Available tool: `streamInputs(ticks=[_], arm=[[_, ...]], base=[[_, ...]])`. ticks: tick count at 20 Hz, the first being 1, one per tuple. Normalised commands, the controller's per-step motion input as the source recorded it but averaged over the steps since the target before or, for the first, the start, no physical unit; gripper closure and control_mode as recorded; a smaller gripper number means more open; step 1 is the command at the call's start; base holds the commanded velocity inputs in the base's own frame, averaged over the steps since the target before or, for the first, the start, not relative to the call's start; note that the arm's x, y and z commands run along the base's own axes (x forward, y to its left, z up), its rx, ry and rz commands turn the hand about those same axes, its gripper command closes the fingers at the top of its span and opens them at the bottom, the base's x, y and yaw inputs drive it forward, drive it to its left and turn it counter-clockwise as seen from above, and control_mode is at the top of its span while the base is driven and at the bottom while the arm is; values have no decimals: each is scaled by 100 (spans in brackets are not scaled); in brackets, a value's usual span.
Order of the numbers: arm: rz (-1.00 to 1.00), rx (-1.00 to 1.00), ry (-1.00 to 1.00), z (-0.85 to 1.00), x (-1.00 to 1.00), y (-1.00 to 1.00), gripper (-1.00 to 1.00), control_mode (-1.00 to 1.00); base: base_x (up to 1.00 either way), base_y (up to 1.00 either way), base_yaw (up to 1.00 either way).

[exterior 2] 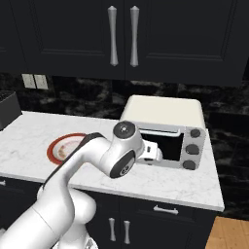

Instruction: Pick up the kebab skewer and baguette bread, and place them inside the toaster oven. Close the toaster oven door and start by setting the timer.

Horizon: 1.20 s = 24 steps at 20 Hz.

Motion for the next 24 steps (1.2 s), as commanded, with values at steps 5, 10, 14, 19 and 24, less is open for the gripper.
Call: streamInputs(ticks=[5, 10, 14, 19, 24], arm=[[0, -3, -1, 2, -38, -74, -100, -100], [8, -6, -15, 2, -16, -74, -100, -100], [21, -8, -41, 0, -8, -33, -100, -100], [27, -8, -23, -3, 20, -46, -100, -100], [19, -25, -13, 1, 21, -14, -100, -100]], base=[[0, 0, 0], [0, 0, 0], [0, 0, 0], [0, 0, 0], [0, 0, 0]])
